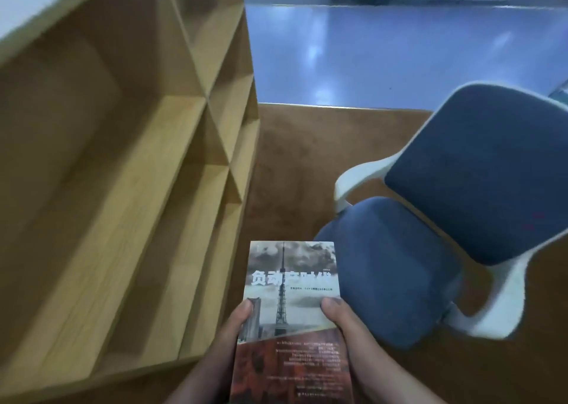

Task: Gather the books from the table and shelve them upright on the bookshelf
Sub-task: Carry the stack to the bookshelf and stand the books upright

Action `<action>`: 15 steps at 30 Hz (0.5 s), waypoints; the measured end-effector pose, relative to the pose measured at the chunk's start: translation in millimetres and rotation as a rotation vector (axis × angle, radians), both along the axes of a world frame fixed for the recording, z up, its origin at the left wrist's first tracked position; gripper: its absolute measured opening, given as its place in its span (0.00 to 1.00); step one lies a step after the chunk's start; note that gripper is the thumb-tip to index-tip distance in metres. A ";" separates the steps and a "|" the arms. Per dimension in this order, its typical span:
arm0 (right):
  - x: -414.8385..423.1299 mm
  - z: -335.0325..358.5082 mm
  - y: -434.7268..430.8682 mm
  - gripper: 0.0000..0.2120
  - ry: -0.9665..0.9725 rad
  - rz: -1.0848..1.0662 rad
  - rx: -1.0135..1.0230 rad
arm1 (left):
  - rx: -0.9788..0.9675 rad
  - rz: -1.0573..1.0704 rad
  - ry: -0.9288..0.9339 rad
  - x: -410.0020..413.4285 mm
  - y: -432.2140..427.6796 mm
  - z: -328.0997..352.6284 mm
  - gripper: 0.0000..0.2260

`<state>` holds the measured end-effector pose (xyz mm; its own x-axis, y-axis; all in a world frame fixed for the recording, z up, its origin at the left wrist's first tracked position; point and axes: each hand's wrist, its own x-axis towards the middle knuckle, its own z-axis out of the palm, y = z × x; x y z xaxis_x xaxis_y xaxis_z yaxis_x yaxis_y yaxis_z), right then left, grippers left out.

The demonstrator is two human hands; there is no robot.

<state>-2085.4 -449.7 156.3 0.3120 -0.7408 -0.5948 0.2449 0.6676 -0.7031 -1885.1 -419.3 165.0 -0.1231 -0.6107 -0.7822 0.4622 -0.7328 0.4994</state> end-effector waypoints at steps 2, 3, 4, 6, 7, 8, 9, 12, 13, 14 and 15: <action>11.8 0.9 -26.3 0.27 0.020 0.088 0.006 | -0.035 0.091 -0.066 11.4 -10.5 0.7 0.31; 18.1 1.0 -40.4 0.27 0.032 0.122 0.005 | -0.042 0.130 -0.071 17.4 -15.2 3.9 0.31; 24.5 2.6 -53.7 0.27 0.036 0.156 0.007 | -0.043 0.167 -0.063 22.2 -19.6 5.1 0.31; 40.5 6.3 -77.8 0.28 0.032 0.242 0.013 | -0.010 0.255 -0.049 29.5 -26.8 13.5 0.29; 48.4 7.9 -87.8 0.29 0.026 0.288 0.018 | -0.006 0.292 -0.043 32.4 -29.8 15.4 0.28; 56.1 10.7 -97.0 0.29 0.025 0.324 0.022 | -0.029 0.334 -0.025 36.3 -32.5 14.7 0.28; 63.2 13.6 -105.8 0.29 0.031 0.363 0.024 | -0.028 0.375 -0.011 38.8 -35.6 20.9 0.28; 85.1 25.1 -132.7 0.32 0.034 0.509 0.048 | -0.025 0.542 0.004 48.7 -39.0 27.6 0.24; 93.8 29.5 -143.0 0.33 0.035 0.552 0.049 | 0.001 0.588 -0.014 48.0 -43.3 37.1 0.23; 102.3 32.7 -153.8 0.32 0.038 0.606 0.045 | 0.020 0.641 0.012 50.5 -44.0 34.1 0.22; 111.8 37.3 -164.0 0.29 0.042 0.648 0.034 | 0.032 0.704 0.009 52.2 -47.9 41.1 0.20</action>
